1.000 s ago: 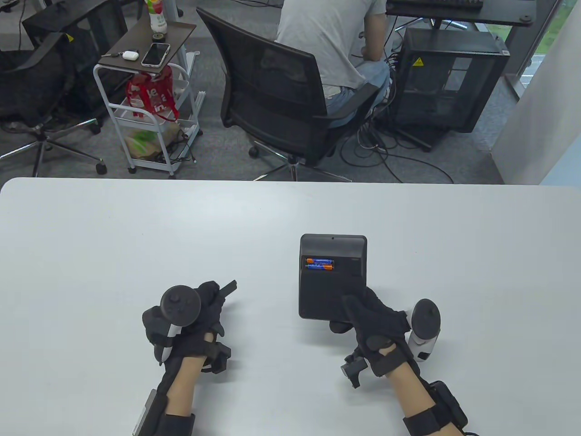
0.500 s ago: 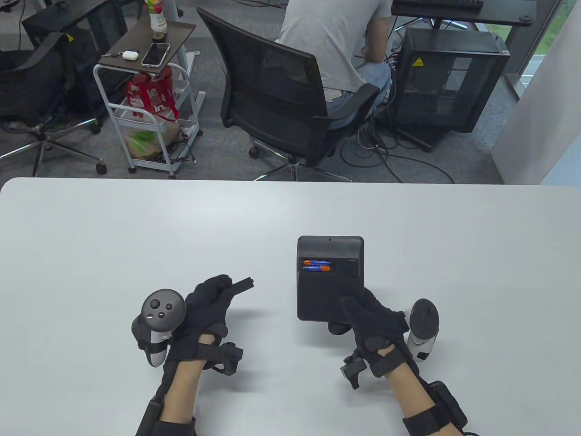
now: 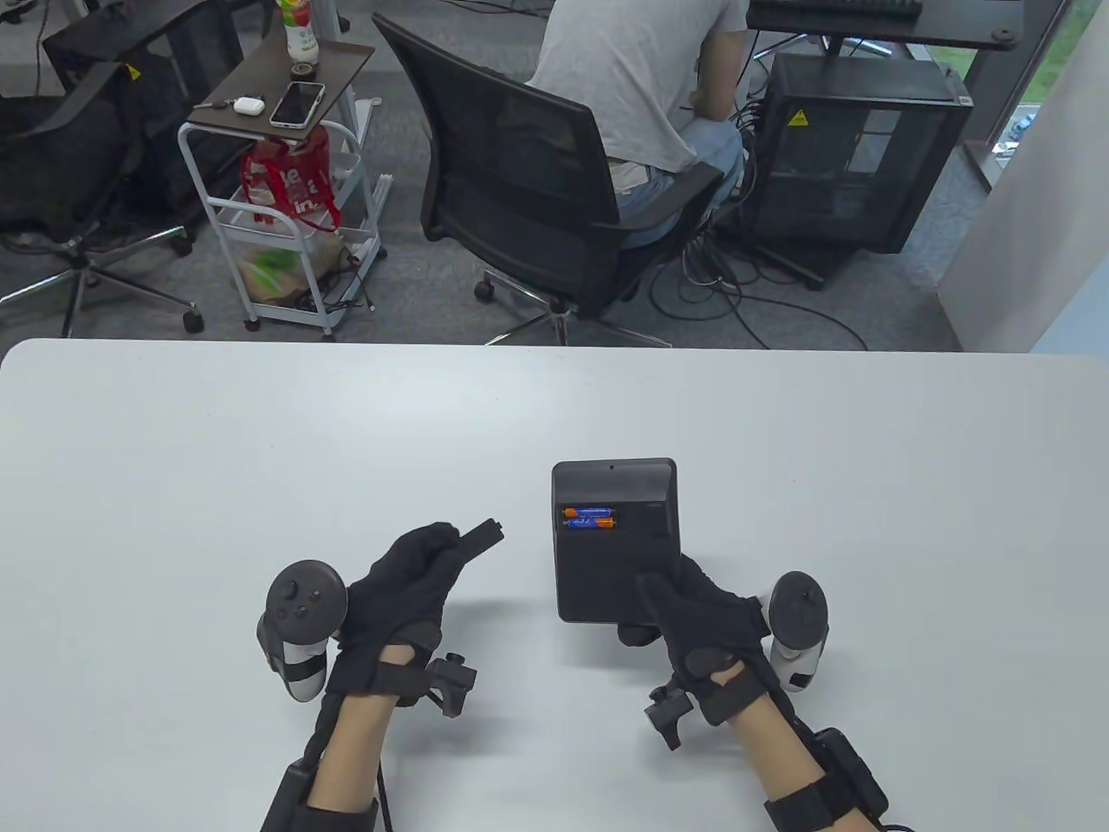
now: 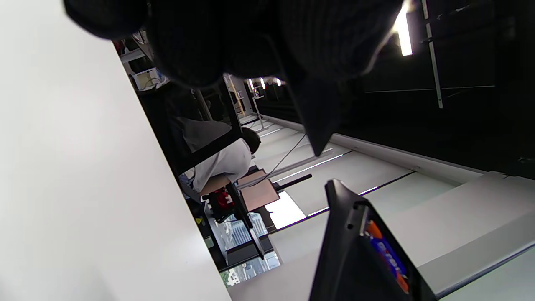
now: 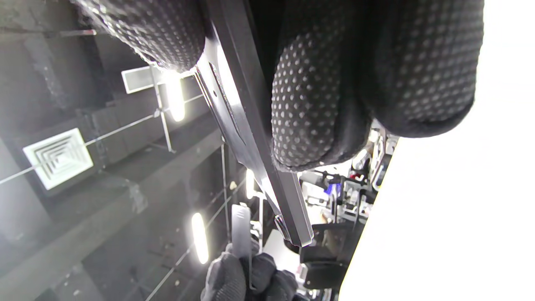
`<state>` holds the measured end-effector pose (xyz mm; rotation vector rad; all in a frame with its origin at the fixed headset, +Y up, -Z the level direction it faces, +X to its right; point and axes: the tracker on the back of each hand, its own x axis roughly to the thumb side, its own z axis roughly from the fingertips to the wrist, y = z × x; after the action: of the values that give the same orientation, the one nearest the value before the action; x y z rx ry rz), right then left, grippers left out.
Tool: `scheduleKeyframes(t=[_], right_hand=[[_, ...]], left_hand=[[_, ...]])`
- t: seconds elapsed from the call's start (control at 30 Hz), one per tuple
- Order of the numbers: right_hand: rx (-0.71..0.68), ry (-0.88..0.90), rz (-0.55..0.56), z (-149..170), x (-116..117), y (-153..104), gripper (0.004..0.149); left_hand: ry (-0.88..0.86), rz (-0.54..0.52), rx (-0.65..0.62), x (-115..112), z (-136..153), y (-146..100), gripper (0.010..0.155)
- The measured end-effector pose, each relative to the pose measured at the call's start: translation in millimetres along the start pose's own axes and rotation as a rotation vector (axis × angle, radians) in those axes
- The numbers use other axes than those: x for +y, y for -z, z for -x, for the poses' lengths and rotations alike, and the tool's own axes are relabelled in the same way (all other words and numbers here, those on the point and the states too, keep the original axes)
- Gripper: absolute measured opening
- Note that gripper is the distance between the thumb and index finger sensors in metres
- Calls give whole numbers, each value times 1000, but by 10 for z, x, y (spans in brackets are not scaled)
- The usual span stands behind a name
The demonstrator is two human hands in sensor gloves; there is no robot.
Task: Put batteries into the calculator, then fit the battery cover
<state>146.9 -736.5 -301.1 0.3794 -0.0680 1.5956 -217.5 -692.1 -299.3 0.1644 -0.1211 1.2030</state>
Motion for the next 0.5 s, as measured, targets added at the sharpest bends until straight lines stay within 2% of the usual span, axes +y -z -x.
scheduleKeyframes(t=[0.3, 0.5], right_hand=[[0, -53, -26, 7, 90, -12, 59], [2, -90, -61, 13, 162, -21, 59]], left_hand=[[-43, 37, -70, -57, -83, -18, 47], [-77, 70, -67, -128, -87, -20, 47]])
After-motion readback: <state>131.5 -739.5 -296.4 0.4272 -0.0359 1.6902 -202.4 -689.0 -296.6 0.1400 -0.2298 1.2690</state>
